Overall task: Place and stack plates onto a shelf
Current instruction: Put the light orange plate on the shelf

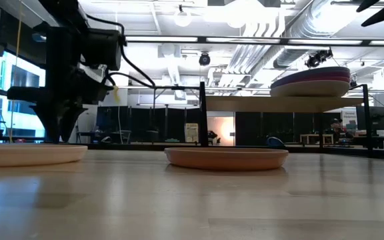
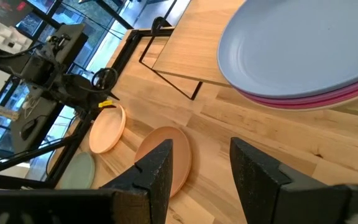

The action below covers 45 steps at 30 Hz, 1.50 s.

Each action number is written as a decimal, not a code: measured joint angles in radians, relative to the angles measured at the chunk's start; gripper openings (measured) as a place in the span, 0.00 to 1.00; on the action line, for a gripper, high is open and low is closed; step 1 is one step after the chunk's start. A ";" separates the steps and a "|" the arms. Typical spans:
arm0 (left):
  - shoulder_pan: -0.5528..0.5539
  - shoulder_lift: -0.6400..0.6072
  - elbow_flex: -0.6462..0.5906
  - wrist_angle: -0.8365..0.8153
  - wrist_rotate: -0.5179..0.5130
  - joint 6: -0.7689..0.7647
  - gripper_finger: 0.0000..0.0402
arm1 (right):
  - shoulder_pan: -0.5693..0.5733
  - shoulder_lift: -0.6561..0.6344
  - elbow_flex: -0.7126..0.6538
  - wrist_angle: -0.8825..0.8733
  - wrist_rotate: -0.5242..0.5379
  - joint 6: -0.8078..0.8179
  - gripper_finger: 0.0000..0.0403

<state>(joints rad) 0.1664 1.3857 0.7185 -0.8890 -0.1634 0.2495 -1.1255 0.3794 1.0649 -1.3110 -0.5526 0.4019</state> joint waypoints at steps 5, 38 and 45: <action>0.024 0.007 0.000 0.024 0.044 0.031 0.29 | 0.000 0.000 0.000 0.000 0.000 0.000 0.35; 0.030 0.168 0.090 0.013 0.070 -0.036 0.01 | 0.000 0.000 0.000 -0.001 0.000 0.001 0.35; 0.030 0.168 0.195 -0.086 0.066 -0.065 0.00 | 0.000 0.000 0.000 -0.001 0.000 -0.001 0.35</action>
<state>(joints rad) 0.1959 1.5536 0.9132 -0.9745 -0.0978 0.1850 -1.1252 0.3794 1.0645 -1.3117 -0.5526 0.4009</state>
